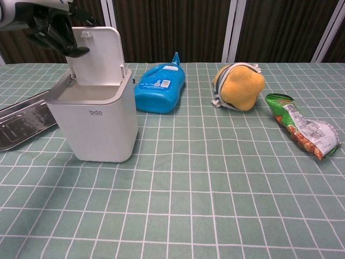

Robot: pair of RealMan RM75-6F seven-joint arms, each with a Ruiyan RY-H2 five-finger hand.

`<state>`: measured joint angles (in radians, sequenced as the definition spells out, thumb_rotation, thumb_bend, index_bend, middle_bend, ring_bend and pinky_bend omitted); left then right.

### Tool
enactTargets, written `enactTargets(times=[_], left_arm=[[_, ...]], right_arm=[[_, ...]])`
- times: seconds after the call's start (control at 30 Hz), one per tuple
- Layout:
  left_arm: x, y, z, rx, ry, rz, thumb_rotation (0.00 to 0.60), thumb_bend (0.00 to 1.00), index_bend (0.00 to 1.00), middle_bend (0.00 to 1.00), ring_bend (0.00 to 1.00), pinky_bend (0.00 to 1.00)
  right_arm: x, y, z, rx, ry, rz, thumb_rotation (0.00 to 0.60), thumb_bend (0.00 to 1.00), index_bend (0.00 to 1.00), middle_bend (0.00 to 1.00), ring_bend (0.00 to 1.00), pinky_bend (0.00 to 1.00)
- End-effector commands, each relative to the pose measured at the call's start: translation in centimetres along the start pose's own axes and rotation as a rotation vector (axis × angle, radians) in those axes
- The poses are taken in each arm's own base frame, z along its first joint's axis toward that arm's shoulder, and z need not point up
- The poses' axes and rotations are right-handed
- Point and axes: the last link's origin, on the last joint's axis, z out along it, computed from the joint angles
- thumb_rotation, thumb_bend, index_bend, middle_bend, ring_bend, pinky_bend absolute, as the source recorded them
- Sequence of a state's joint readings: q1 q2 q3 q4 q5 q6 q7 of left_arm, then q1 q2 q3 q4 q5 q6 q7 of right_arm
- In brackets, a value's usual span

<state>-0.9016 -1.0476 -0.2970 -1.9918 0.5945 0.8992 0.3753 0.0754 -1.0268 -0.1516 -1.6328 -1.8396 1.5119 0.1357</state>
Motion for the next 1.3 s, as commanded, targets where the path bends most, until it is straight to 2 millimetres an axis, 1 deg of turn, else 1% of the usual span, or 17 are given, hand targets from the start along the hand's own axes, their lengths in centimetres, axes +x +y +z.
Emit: enactTargets(times=[0.03,0.23,0.37,0.6,0.73,0.87,0.93,1.0,1.13,1.2,1.23,1.3], left_arm=[[0.2,-0.1,-1.2,0.000,0.004,0.025,0.600,0.49,0.25,1.00,1.00,1.00],[-0.3,-0.6,-3.7,0.006,-0.039,0.071,0.600,0.49,0.23,1.00,1.00,1.00],[-1.3,-0.8,-5.0,0.005,-0.101,0.083,0.600,0.49,0.22,1.00,1.00,1.00],[-2.9,-1.3,-6.3,0.002,-0.184,0.123,0.600,0.49,0.20,1.00,1.00,1.00],[-4.2,-1.6,-7.0,0.001,-0.248,0.136,0.600,0.49,0.19,1.00,1.00,1.00],[-5.5,-2.1,-7.1,0.007,-0.309,0.157,0.600,0.49,0.18,1.00,1.00,1.00],[-5.8,-2.1,-7.0,0.011,-0.324,0.165,0.600,0.49,0.16,1.00,1.00,1.00],[-5.6,-1.9,-6.8,0.006,-0.307,0.162,0.600,0.49,0.13,1.00,1.00,1.00],[-3.7,-0.6,-7.2,-0.053,-0.139,0.112,0.600,0.49,0.08,1.00,1.00,1.00],[-2.8,-0.3,-7.9,-0.083,-0.059,0.095,0.600,0.49,0.06,1.00,1.00,1.00],[-2.3,-0.4,-8.6,-0.095,-0.016,0.095,0.600,0.49,0.05,0.99,0.99,1.00],[-1.8,-0.8,-10.0,-0.102,0.032,0.107,0.600,0.49,0.05,0.94,0.95,1.00]], right_arm=[[0.0,-0.1,-0.2,0.011,-0.007,-0.001,0.600,0.25,0.00,0.00,0.00,0.00],[0.0,-0.3,-0.4,0.024,-0.008,0.001,0.600,0.25,0.00,0.00,0.00,0.00],[0.0,-0.5,-0.6,0.035,-0.005,0.003,0.600,0.25,0.00,0.00,0.00,0.00],[-0.1,-0.6,-0.8,0.044,-0.010,0.006,0.600,0.25,0.00,0.00,0.00,0.00],[-0.2,-0.7,-0.8,0.047,-0.015,0.009,0.600,0.25,0.00,0.00,0.00,0.00],[-0.2,-0.8,-0.8,0.050,-0.019,0.012,0.600,0.25,0.00,0.00,0.00,0.00],[-0.2,-0.8,-0.9,0.052,-0.019,0.013,0.600,0.25,0.00,0.00,0.00,0.00],[-0.2,-0.8,-1.0,0.054,-0.018,0.014,0.600,0.25,0.00,0.00,0.00,0.00],[0.0,-0.8,-1.1,0.053,-0.013,0.019,0.600,0.25,0.00,0.00,0.00,0.00],[0.0,-0.8,-1.2,0.054,-0.012,0.021,0.600,0.25,0.00,0.00,0.00,0.00],[0.0,-0.8,-1.3,0.056,-0.012,0.022,0.600,0.25,0.00,0.00,0.00,0.00],[0.1,-0.8,-1.4,0.057,-0.012,0.022,0.600,0.25,0.00,0.00,0.00,0.00]])
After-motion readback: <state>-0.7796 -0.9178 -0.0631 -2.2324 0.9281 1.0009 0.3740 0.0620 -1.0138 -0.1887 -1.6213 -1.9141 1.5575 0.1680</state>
